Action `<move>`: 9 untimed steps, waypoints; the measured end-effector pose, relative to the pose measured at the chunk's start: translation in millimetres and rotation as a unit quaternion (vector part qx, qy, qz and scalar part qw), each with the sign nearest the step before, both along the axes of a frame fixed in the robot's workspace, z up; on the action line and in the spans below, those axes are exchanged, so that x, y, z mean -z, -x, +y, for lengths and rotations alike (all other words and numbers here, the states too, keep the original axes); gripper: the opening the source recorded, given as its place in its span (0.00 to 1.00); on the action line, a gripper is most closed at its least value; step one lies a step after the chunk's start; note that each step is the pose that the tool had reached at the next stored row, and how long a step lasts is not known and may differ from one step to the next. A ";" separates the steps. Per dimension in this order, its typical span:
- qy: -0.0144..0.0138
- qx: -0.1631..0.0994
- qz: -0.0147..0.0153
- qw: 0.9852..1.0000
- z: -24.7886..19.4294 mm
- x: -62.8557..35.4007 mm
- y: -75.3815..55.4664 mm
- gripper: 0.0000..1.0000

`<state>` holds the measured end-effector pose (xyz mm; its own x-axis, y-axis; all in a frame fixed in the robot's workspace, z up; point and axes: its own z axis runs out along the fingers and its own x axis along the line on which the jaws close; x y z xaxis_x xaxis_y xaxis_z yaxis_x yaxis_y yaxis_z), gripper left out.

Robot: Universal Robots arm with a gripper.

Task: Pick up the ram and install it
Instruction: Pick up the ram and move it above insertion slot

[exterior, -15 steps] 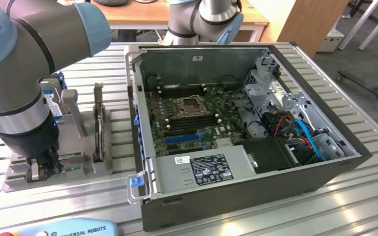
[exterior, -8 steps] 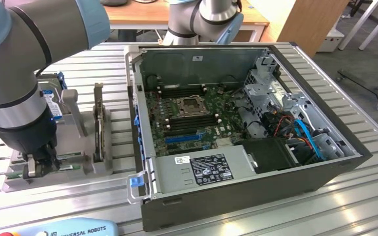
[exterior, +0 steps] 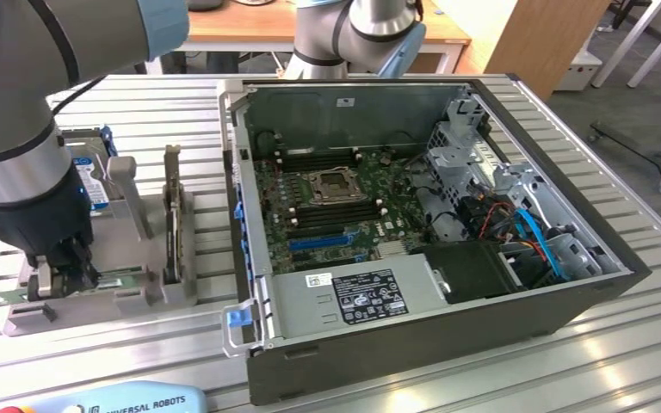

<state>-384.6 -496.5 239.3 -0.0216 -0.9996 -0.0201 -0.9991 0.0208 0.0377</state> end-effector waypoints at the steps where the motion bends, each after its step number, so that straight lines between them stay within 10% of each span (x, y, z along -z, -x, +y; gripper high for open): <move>1: 0.000 0.000 0.000 1.000 0.0 -3.8 0.0 0.11; 9: 0.000 0.000 0.000 1.000 0.0 -38.2 -0.1 0.11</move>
